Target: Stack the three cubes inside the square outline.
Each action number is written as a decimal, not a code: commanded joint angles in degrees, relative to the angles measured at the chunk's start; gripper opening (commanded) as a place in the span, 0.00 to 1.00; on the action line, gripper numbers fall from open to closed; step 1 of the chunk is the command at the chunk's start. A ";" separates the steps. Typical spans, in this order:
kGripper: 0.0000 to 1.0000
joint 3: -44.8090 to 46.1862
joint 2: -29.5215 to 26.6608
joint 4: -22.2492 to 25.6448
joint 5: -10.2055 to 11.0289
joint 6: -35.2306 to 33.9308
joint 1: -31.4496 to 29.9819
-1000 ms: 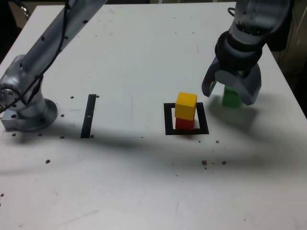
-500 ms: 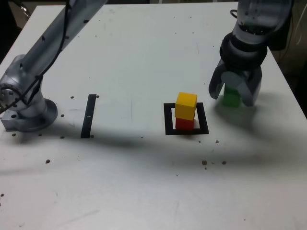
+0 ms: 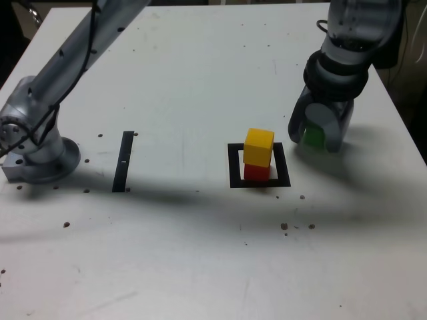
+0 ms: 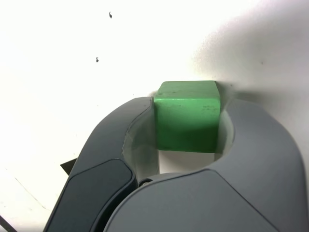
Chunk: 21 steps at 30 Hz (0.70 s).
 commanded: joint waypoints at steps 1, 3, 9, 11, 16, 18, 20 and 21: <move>0.22 0.66 -0.71 -0.08 -0.66 -0.31 0.12; 0.20 1.08 -1.34 -0.04 -1.04 -0.41 0.13; 0.17 3.15 -5.40 0.43 -0.71 -0.65 0.06; 0.17 4.67 -8.37 0.90 -0.19 -0.90 -0.08; 0.17 7.73 -16.51 4.38 1.05 -2.19 -0.85; 0.17 8.03 -18.25 6.76 0.99 -3.35 -1.35; 0.17 8.30 -19.14 9.04 0.73 -5.19 -2.15; 0.17 8.53 -19.40 9.99 0.46 -6.33 -2.67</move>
